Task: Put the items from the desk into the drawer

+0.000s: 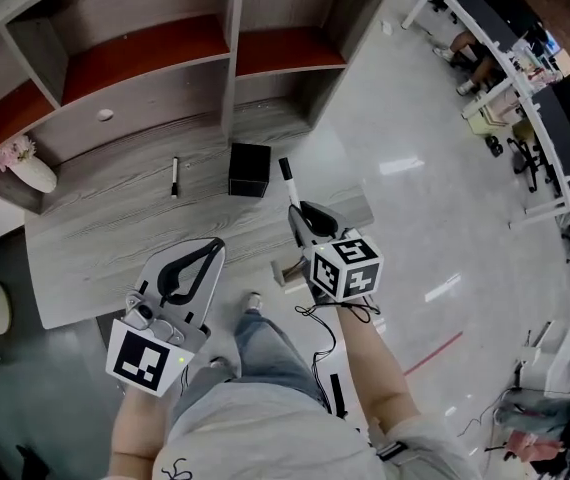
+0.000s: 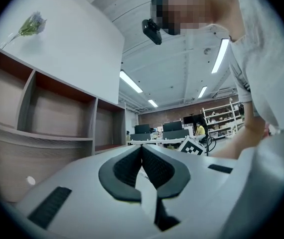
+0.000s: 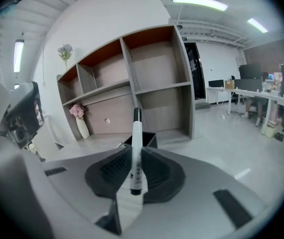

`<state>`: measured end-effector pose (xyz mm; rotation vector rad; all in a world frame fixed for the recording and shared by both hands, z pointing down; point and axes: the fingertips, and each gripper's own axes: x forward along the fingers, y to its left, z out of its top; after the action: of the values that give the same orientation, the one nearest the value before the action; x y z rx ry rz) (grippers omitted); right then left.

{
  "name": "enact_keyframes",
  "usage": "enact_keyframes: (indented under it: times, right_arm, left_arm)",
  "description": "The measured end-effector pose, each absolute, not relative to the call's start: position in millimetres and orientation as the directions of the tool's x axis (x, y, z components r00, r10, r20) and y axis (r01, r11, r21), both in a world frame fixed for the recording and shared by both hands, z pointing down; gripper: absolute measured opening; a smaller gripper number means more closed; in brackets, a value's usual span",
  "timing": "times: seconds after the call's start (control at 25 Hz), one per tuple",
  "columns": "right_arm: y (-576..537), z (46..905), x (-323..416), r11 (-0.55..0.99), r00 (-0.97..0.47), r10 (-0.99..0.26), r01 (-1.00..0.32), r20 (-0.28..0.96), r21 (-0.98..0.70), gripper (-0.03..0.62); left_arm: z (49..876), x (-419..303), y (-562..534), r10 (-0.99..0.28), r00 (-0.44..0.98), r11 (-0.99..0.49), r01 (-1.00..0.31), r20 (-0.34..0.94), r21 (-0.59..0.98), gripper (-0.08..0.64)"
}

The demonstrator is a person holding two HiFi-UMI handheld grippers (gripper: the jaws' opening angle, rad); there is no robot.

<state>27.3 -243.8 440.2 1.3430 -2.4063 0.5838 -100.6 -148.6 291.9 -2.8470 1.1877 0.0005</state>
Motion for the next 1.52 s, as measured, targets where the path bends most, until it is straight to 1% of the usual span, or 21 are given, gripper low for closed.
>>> enact_keyframes:
  times: [0.12, 0.52, 0.92, 1.24, 1.52]
  right_arm:
    - [-217, 423, 18, 0.484, -0.514, -0.747, -0.855, 0.421, -0.187, 0.071]
    - [-123, 383, -7, 0.481, -0.502, -0.798, -0.864, 0.333, -0.148, 0.071]
    - [-44, 356, -15, 0.464, -0.480, -0.828, -0.877, 0.290, -0.127, 0.071]
    - [-35, 358, -4, 0.484, -0.497, -0.829, -0.867, 0.255, -0.117, 0.071]
    - [-53, 359, 29, 0.555, -0.559, -0.792, -0.827, 0.243, -0.093, 0.071]
  left_arm:
    - [293, -107, -129, -0.698, 0.716, -0.714, -0.698, -0.027, -0.056, 0.011]
    - [293, -127, -48, -0.660, 0.750, -0.747, -0.660, -0.030, -0.082, 0.011]
    - [290, -126, 25, -0.609, 0.793, -0.791, -0.609, -0.020, -0.067, 0.011]
    - [293, -111, 32, -0.611, 0.791, -0.787, -0.611, -0.034, -0.086, 0.011]
    - [288, -63, 12, -0.635, 0.771, -0.766, -0.636, -0.043, -0.098, 0.011]
